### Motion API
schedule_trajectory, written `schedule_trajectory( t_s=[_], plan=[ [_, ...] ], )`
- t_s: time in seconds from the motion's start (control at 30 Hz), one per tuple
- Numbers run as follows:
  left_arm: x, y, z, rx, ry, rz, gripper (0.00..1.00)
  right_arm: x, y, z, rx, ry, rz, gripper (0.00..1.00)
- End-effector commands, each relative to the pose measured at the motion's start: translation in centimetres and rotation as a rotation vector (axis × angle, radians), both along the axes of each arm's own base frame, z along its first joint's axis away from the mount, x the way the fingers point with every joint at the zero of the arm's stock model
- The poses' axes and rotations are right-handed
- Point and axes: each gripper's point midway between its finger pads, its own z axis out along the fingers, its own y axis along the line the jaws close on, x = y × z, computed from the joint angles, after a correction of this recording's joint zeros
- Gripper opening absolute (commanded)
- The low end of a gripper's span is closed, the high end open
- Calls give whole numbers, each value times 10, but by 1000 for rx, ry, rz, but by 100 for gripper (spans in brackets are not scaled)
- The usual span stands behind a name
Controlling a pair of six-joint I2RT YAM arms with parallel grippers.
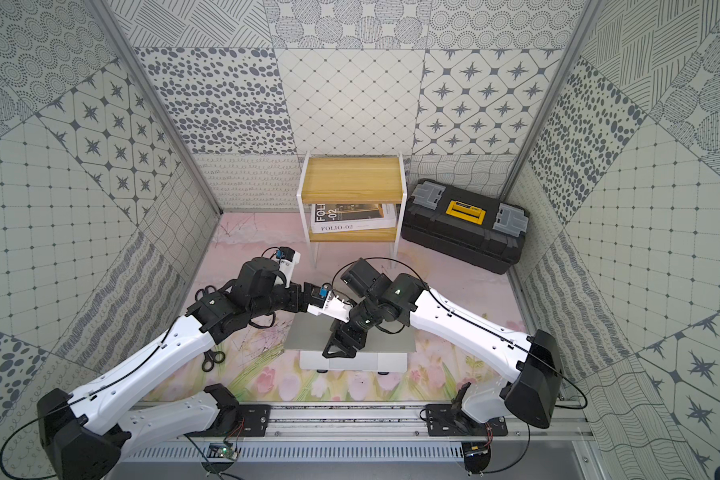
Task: Close the laptop lid and set it aside
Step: Close the lid of the laptop.
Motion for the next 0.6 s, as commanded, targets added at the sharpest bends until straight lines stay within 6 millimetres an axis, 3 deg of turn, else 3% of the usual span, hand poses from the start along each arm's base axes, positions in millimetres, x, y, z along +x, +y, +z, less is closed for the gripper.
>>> schedule_trajectory(
  t_s=[0.0, 0.27, 0.37, 0.57],
  plan=[
    [-1, -14, -3, -57, 4, -65, 85, -7, -4, 2, -10, 27, -16, 79],
    [-3, -11, 8, -64, -27, -62, 86, 6, -9, 40, 50, -85, -93, 85],
    [-3, -8, 15, -58, -41, -54, 87, 14, -13, 56, 71, -124, -152, 94],
    [-4, 1, 30, -24, -60, -32, 89, 41, -26, 103, 135, -214, -331, 97]
  ],
)
